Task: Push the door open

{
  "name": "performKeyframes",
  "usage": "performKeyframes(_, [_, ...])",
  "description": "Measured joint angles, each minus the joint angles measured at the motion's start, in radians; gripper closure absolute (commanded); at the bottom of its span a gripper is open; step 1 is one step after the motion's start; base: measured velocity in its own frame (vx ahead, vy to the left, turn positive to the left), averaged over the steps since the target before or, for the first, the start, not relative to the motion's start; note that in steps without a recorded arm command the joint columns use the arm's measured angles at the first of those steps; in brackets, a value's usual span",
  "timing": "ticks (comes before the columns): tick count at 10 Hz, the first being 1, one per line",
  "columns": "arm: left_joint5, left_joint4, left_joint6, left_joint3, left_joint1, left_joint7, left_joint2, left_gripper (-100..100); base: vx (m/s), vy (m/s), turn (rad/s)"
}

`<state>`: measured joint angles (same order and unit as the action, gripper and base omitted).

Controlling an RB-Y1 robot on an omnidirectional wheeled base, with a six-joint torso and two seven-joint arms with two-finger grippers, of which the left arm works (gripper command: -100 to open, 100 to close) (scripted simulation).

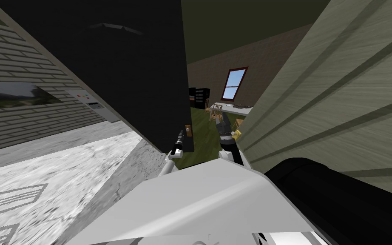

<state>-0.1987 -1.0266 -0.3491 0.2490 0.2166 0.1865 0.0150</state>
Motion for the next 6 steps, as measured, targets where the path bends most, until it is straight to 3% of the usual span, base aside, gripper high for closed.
performKeyframes(4, [0.001, 0.001, -0.005, -0.007, 0.0, 0.003, -0.041, -100, 0.127, -0.085, -0.009])
performKeyframes(5, [0.001, 0.0, -0.004, -0.007, 0.0, 0.003, -0.043, 100, -0.008, 0.006, 0.0])
performKeyframes(6, [0.001, 0.0, -0.005, -0.007, 0.001, 0.003, -0.042, 100, -0.019, 0.02, -0.009])
